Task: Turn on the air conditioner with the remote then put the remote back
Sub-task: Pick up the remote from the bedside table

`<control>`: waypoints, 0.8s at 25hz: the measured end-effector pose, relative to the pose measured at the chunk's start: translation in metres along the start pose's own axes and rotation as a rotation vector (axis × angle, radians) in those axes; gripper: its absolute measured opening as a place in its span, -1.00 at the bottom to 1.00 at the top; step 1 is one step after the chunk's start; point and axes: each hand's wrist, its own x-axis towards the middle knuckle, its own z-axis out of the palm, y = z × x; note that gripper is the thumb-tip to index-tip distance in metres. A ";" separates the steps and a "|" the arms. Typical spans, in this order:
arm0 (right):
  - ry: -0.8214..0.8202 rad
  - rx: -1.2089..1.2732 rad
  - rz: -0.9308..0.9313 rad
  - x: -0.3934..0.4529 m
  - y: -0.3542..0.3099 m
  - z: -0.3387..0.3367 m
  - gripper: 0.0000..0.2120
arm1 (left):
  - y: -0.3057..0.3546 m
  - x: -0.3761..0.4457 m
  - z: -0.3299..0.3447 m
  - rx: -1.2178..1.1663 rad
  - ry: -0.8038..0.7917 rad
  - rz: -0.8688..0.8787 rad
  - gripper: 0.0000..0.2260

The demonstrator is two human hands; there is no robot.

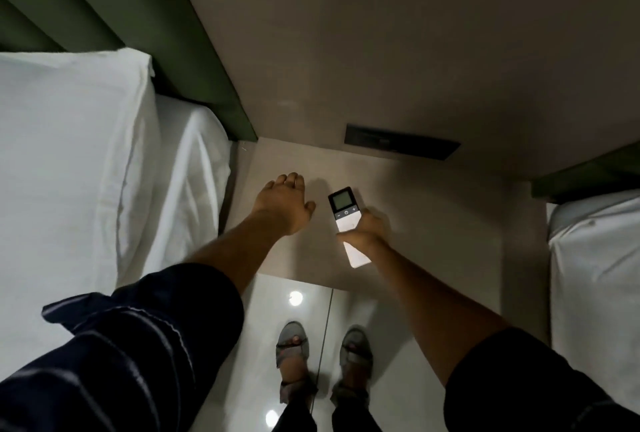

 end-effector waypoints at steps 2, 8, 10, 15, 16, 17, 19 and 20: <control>-0.031 0.065 -0.072 -0.025 -0.037 -0.033 -0.52 | -0.006 -0.025 -0.038 -0.001 0.060 -0.010 -0.37; -0.134 0.210 -0.343 -0.119 -0.146 -0.122 -0.55 | -0.038 -0.125 -0.152 0.005 0.230 -0.130 -0.38; -0.190 0.168 -0.440 -0.157 -0.182 -0.145 -0.52 | -0.051 -0.166 -0.188 0.011 0.306 -0.180 -0.38; -0.343 0.186 -0.676 -0.262 -0.285 -0.173 -0.51 | -0.093 -0.288 -0.270 0.085 0.506 -0.331 -0.38; -0.364 0.175 -0.737 -0.283 -0.307 -0.173 -0.48 | -0.103 -0.314 -0.284 0.095 0.542 -0.371 -0.38; -0.402 0.171 -0.797 -0.309 -0.331 -0.171 -0.47 | -0.116 -0.344 -0.296 0.107 0.581 -0.423 -0.38; -0.493 0.196 -0.903 -0.356 -0.372 -0.164 -0.53 | -0.140 -0.403 -0.314 0.122 0.639 -0.519 -0.39; -0.551 0.205 -0.953 -0.382 -0.392 -0.157 -0.58 | -0.153 -0.435 -0.319 0.127 0.664 -0.578 -0.39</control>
